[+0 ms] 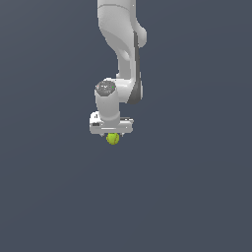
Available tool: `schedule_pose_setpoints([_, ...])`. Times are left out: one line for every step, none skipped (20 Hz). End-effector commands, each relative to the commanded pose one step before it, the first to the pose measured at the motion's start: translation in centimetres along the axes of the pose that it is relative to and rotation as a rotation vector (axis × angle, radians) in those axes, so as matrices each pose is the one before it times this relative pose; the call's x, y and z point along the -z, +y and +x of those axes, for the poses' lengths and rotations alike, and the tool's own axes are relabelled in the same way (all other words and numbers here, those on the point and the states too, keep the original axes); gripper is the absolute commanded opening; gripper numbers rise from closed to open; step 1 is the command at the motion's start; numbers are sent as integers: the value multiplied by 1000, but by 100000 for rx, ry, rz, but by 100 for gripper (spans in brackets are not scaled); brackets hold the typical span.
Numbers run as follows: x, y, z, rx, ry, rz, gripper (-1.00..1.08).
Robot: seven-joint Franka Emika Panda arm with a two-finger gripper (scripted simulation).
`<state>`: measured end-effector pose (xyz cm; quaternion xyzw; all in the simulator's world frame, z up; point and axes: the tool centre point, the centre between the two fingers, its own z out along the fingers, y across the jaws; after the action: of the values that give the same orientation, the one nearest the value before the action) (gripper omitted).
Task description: Pick up the object and move it to a goal position.
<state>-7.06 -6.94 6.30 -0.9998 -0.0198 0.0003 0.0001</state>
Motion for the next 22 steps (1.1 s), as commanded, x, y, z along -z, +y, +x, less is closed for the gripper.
schedule_pose_setpoints([-1135,-3,-49,66,28,-20,100])
schedule_pose_setpoints([-332,13,4,0,0,0,100])
schedule_pose_setpoints([-264,11,11,0,0,0,100])
schedule_pose_setpoints([-199,10,15,0,0,0,100])
schedule_pose_setpoints([-124,-15,19,42,25,-7,100])
schedule_pose_setpoints([-81,5,12,0,0,0,100])
schedule_pose_setpoints([-26,2,4,0,0,0,100])
schedule_pose_setpoints([0,0,0,0,0,0,-100])
schedule_pose_setpoints([0,0,0,0,0,0,-100])
schedule_pose_setpoints([0,0,0,0,0,0,-100])
schedule_pose_setpoints([0,0,0,0,0,0,-100])
schedule_pose_setpoints([0,0,0,0,0,0,-100])
schedule_pose_setpoints([0,0,0,0,0,0,-100])
schedule_pose_setpoints([0,0,0,0,0,0,-100])
schedule_pose_setpoints([0,0,0,0,0,0,-100])
schedule_pose_setpoints([0,0,0,0,0,0,-100])
schedule_pose_setpoints([0,0,0,0,0,0,-100])
schedule_pose_setpoints([106,32,6,-60,100,-26,-100])
schedule_pose_setpoints([23,-1,-4,0,0,0,-100])
schedule_pose_setpoints([70,-2,-13,0,0,0,-100])
schedule_pose_setpoints([117,-3,-21,0,0,0,-100])
schedule_pose_setpoints([164,-4,-30,0,0,0,-100])
